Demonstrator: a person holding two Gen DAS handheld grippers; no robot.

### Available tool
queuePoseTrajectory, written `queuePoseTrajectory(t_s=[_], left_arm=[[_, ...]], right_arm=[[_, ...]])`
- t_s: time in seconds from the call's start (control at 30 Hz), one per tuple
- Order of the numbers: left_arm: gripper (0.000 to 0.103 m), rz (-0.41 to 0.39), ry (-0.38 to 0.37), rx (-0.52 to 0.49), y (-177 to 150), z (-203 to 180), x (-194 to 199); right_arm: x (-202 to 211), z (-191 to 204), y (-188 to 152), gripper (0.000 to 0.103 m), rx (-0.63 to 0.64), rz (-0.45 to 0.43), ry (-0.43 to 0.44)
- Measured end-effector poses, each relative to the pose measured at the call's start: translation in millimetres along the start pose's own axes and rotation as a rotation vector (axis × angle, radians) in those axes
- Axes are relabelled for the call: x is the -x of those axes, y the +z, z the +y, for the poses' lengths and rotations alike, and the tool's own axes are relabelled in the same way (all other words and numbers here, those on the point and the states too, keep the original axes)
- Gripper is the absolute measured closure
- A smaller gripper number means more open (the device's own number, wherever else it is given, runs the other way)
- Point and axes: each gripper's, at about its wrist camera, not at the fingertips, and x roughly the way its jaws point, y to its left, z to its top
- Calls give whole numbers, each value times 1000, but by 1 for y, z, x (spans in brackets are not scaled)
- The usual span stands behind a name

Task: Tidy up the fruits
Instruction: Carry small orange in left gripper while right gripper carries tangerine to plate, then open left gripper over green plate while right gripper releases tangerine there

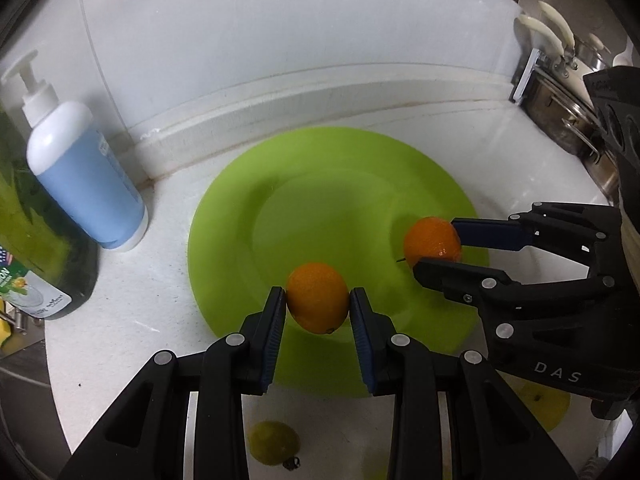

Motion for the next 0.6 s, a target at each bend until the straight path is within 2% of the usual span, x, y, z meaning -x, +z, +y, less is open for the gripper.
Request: queuePoseTrajectory(t_s=[0.43,0.6], left_arm=[[70,12,2,-3,2,0,-8],[61,-20,37,-19,2,-2,2]], right_arm=[[-5,-2,0,62,0,6,3],[-1,-3,-2,61,-1,-14,3]])
